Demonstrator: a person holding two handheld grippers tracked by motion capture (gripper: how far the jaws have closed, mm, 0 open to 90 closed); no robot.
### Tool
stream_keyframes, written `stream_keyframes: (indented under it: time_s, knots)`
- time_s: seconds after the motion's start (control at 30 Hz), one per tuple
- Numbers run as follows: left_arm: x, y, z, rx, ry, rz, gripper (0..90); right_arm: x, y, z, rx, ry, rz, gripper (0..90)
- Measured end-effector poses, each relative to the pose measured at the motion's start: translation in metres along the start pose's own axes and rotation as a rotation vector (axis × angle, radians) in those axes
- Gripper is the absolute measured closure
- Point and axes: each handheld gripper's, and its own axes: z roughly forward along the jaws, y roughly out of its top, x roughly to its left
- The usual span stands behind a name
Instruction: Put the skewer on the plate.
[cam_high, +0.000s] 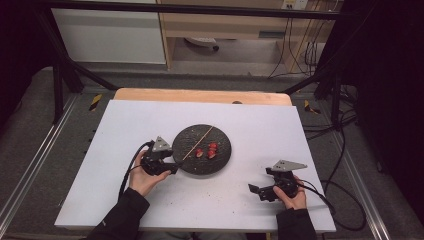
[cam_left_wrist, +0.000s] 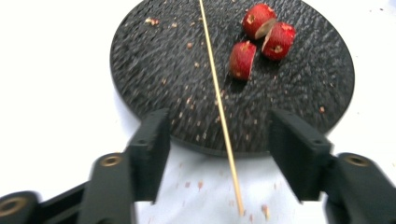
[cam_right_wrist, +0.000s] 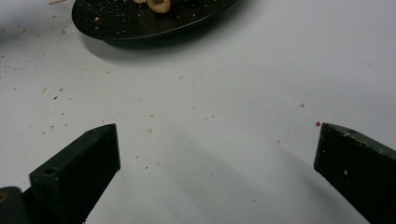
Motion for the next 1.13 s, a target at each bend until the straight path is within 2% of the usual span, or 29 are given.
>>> stream_keyframes:
  time_s: [0.23,0.37,0.5,0.67,0.8,0.97,1.13]
  knots:
    - [0.013,-0.023,-0.020,0.004,0.011,0.002,20.4,0.000,0.000,0.000,-0.001,0.001,-0.001,1.3]
    - [0.020,-0.039,-0.033,-0.011,-0.006,-0.007,14.5,0.000,0.000,0.000,-0.002,0.001,0.001,1.2]
    - [0.027,-0.055,-0.045,-0.028,0.002,-0.012,8.9,0.001,0.000,0.000,0.001,-0.001,0.005,1.1]
    - [0.034,-0.078,-0.054,-0.053,0.002,-0.042,7.0,0.000,-0.001,0.000,0.006,-0.001,0.002,1.0]
    - [0.036,-0.091,-0.057,-0.051,0.012,-0.033,6.1,0.001,-0.001,0.001,0.010,-0.001,0.002,0.9]
    - [0.036,-0.099,-0.060,-0.055,0.004,-0.030,4.7,0.001,-0.001,0.001,0.013,0.002,0.004,0.8]
    - [0.039,-0.102,-0.062,-0.061,0.013,-0.035,4.1,0.001,-0.001,0.002,0.015,0.006,0.003,0.8]
